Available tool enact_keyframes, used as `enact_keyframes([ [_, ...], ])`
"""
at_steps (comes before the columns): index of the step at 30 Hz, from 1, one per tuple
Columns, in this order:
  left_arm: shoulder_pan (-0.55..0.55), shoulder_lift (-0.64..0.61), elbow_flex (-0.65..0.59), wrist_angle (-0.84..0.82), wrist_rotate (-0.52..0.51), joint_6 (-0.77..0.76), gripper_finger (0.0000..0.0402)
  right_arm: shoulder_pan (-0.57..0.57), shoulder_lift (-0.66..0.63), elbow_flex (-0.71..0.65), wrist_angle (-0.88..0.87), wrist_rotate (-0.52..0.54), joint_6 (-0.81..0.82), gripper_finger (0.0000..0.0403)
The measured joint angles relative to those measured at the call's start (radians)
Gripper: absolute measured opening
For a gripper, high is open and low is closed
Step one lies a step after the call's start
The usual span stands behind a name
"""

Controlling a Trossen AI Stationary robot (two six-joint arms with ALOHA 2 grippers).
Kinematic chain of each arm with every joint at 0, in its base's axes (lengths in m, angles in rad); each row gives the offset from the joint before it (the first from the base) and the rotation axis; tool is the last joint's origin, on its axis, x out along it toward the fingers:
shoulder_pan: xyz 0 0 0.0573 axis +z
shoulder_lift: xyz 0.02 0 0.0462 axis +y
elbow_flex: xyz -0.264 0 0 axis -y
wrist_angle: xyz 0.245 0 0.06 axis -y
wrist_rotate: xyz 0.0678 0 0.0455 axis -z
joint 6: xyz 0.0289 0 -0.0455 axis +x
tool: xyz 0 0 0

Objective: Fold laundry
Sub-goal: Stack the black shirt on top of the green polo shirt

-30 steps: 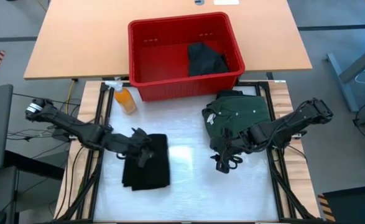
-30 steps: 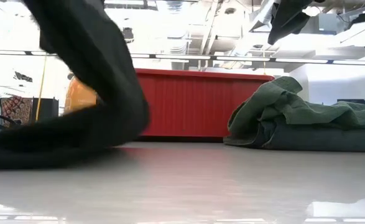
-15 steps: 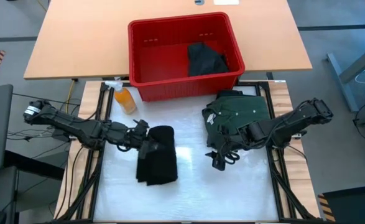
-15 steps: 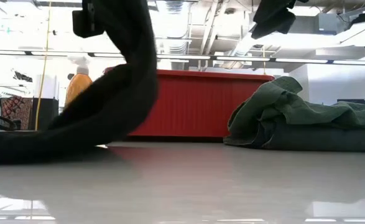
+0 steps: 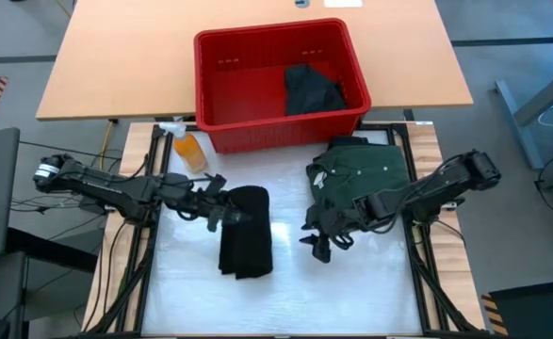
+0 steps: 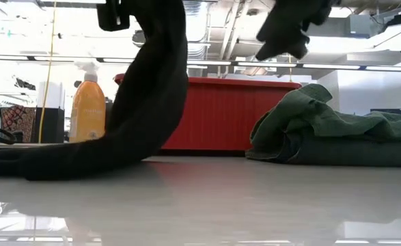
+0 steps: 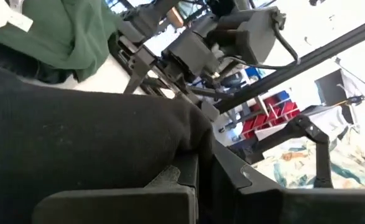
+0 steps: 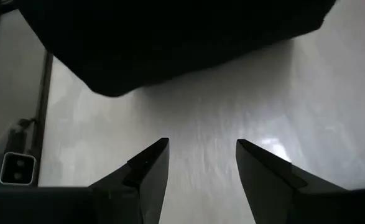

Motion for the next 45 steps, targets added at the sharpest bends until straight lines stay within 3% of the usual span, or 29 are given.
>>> enact_keyframes([
  [3,-0.006,-0.006,0.0,-0.097,0.031,-0.01,0.0,-0.006,0.007,-0.049,0.077,-0.009,0.044,0.0214],
  [7,-0.04,-0.027,0.0,-0.368,0.041,-0.042,0.0,-0.006,0.007,-0.073,0.077,-0.009,0.079,0.0214],
  [14,-0.08,-0.012,0.0,-0.732,-0.034,-0.034,0.0,-0.008,0.006,-0.076,0.081,-0.009,0.092,0.0214],
  [20,-0.082,0.121,-0.029,-0.735,-0.038,0.017,0.0,-0.04,0.006,-0.077,0.181,-0.032,0.136,0.0214],
  [26,-0.058,0.203,-0.044,-0.734,-0.113,0.076,0.0,-0.025,0.056,-0.125,0.279,-0.021,0.558,0.0215],
  [29,-0.038,0.217,-0.045,-0.736,-0.11,0.121,0.0,0.006,0.133,-0.155,0.368,0.019,0.71,0.022],
  [36,0.002,0.217,-0.045,-0.75,-0.054,0.216,0.0,0.004,0.38,-0.147,0.753,0.095,0.884,0.0268],
  [45,0.012,0.217,-0.08,-0.756,0.026,0.248,0.0,0.01,0.618,-0.025,0.954,0.266,0.985,0.0303],
])
